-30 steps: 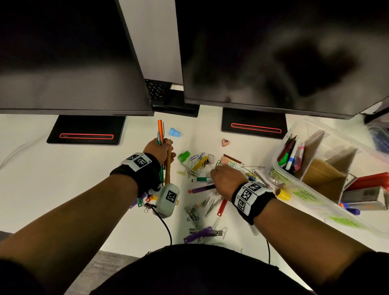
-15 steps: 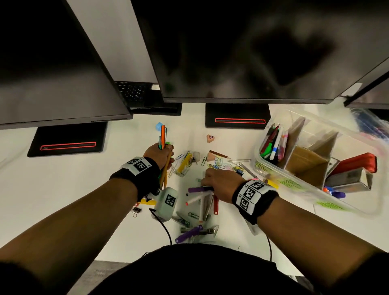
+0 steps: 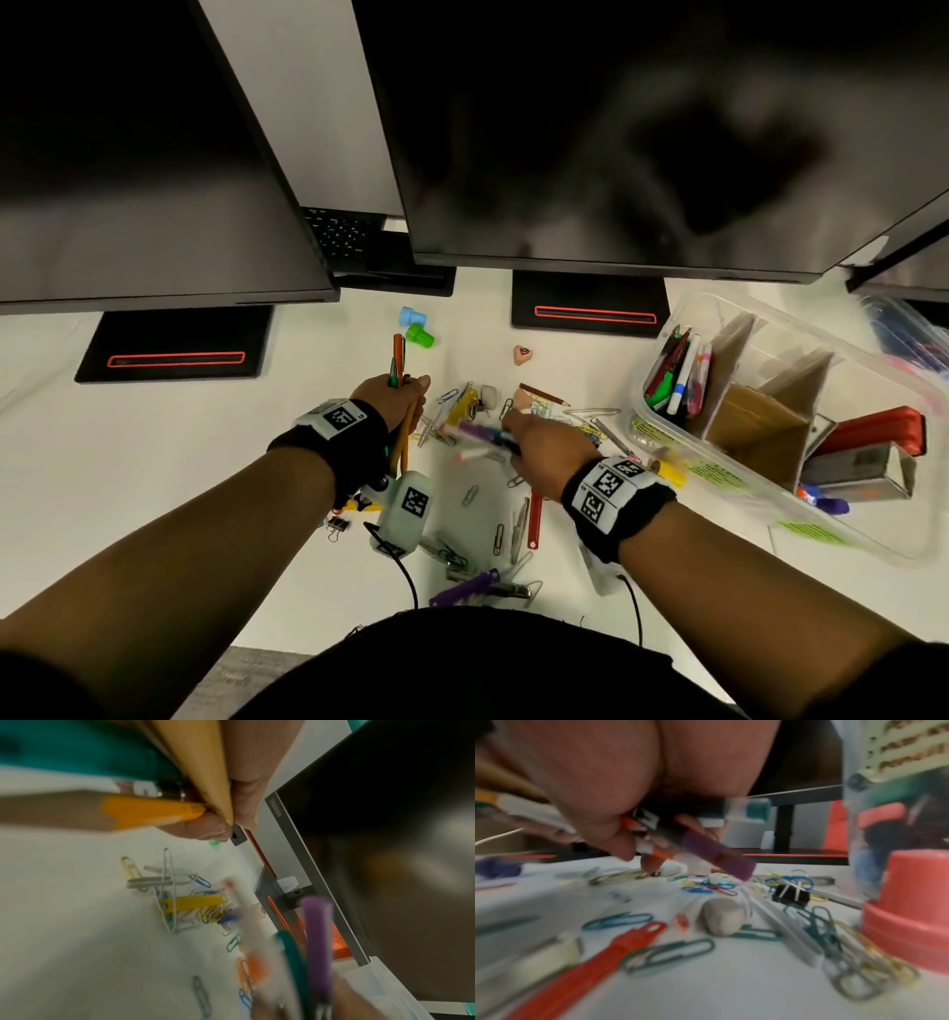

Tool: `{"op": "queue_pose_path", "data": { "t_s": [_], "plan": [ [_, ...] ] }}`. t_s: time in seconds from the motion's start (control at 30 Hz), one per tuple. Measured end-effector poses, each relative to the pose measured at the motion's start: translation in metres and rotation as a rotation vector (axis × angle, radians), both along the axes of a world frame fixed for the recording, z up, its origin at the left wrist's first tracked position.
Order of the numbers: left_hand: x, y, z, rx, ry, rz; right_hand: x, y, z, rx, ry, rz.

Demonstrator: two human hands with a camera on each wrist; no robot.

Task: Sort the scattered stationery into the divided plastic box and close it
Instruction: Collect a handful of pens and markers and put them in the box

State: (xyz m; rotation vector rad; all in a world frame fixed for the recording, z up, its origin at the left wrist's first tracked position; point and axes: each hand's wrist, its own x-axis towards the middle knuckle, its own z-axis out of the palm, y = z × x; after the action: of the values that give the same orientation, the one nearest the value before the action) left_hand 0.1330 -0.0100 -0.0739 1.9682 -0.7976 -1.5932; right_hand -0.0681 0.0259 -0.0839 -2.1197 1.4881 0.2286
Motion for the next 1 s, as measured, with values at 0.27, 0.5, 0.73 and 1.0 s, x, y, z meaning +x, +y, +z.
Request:
{"op": "queue_pose_path", "data": {
  "t_s": [0.27, 0.5, 0.73, 1.0],
  "plan": [
    [-0.001, 0.013, -0.007, 0.097, -0.119, -0.178, -0.024, -0.051, -0.010, -0.109, 0.035, -0.518],
    [0.007, 0.021, -0.010, 0.135, 0.058, 0.126, -0.016, -0.065, -0.018, -0.010, 0.129, -0.419],
    [0.014, 0.034, -0.012, 0.262, 0.091, 0.155, -0.012, -0.054, -0.007, 0.072, 0.140, -0.400],
    [-0.009, 0.050, -0.021, 0.421, 0.137, -0.032, -0.010, -0.040, 0.029, 0.053, -0.017, -0.478]
  ]
}}
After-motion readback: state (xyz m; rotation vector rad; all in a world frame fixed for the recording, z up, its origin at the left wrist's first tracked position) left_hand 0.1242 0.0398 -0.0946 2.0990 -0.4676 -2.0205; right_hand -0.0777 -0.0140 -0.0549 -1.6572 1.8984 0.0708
